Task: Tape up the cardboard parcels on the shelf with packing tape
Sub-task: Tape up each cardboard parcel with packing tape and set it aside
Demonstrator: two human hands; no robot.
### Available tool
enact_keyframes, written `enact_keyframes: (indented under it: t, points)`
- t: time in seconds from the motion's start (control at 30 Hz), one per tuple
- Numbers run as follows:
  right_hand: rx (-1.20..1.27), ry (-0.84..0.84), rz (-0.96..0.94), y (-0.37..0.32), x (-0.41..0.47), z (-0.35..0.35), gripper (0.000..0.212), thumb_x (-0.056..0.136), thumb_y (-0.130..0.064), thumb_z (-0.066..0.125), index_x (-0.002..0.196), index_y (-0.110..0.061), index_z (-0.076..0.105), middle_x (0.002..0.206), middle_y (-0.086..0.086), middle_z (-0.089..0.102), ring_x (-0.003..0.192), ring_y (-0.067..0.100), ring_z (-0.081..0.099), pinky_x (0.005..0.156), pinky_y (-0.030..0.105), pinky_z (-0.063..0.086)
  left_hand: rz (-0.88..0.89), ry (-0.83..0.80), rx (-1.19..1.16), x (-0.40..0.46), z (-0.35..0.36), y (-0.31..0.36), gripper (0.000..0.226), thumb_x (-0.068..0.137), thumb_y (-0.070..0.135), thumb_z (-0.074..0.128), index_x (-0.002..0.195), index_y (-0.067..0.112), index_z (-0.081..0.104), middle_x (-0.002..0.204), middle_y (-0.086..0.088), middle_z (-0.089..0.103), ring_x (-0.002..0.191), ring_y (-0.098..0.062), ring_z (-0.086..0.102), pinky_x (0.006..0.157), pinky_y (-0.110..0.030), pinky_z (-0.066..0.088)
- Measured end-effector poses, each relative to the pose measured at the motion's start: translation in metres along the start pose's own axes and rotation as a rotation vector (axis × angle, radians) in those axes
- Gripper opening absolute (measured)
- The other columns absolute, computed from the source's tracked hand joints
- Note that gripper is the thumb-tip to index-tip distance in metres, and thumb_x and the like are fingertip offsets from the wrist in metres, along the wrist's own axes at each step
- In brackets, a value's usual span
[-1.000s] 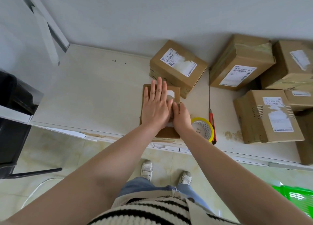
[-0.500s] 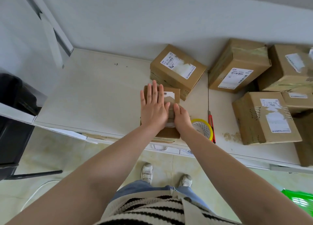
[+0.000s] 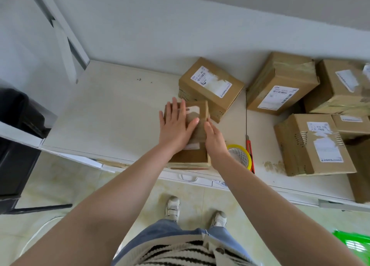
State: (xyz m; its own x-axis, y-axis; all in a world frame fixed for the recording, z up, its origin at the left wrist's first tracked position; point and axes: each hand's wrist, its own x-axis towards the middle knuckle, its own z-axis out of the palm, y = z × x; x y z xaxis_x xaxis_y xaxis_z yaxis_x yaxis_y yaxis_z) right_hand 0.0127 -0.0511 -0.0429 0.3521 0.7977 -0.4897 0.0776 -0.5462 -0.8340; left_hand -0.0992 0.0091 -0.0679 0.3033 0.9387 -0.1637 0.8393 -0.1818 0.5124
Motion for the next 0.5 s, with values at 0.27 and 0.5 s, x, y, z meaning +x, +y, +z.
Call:
enact_keyframes:
  t: [0.27,0.5]
  points:
    - [-0.912,-0.057,-0.516,-0.010,-0.027,-0.004,0.066,0.092,-0.038,0.063,0.151,-0.033,0.033,0.164,-0.003,0.016,0.144,0.024,0.015,0.113,0.043,0.018,-0.249,-0.311,-1.324,-0.017,-0.007,-0.022,0.068,0.091,0.046,0.064,0.148,0.019,0.038,0.138,-0.009,0.059,0.126,-0.027,0.058,0.107,-0.048,0.045]
    - [-0.262,-0.069,-0.182,0.009,-0.013,-0.015,0.066,0.098,-0.033,0.057,0.153,-0.025,0.021,0.142,-0.001,0.047,0.130,0.021,0.045,0.105,0.044,0.044,-0.078,0.010,-0.226,-0.008,-0.018,0.014,0.072,0.105,0.028,0.040,0.157,0.013,-0.008,0.166,-0.007,-0.007,0.153,-0.025,-0.001,0.122,-0.050,-0.001]
